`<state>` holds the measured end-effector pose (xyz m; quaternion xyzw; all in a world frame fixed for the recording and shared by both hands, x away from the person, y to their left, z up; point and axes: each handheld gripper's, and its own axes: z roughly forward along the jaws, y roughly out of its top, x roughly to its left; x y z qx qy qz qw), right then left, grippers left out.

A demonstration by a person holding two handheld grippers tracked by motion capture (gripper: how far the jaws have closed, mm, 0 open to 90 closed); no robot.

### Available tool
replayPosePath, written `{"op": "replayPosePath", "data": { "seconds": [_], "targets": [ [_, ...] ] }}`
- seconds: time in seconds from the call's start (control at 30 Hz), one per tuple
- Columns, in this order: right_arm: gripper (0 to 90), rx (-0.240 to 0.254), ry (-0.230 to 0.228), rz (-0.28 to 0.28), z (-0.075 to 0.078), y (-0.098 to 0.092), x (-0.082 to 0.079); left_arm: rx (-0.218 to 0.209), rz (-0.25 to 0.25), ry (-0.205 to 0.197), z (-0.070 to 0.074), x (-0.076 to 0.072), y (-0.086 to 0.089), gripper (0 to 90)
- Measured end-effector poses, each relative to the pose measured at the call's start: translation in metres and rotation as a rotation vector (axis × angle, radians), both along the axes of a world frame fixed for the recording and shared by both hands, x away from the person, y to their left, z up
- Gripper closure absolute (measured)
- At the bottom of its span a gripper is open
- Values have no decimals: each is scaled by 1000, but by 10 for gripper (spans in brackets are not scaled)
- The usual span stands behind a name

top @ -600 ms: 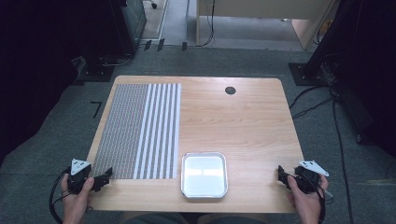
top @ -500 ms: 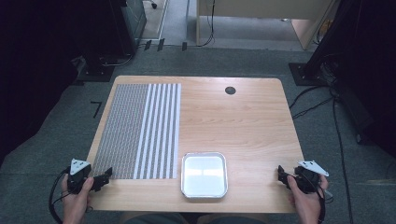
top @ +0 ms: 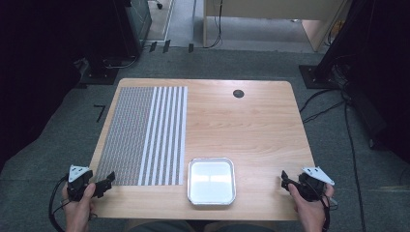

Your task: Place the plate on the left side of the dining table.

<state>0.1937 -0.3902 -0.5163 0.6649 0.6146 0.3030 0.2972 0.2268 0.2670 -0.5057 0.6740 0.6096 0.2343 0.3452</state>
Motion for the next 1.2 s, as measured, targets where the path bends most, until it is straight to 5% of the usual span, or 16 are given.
{"op": "replayPosePath", "data": {
  "seconds": [0.33, 1.1, 1.2],
  "targets": [
    [154, 72, -41, 35, 11, 19, -4, -6, -50, 5, 2, 0, -18, 139],
    [184, 107, -56, 79, 17, 61, -4, -9, -129, -20, 10, -4, -70, 140],
    [203, 110, -55, 83, 17, 65, -4, -82, -156, -8, 11, -4, -77, 140]
  ]
}}
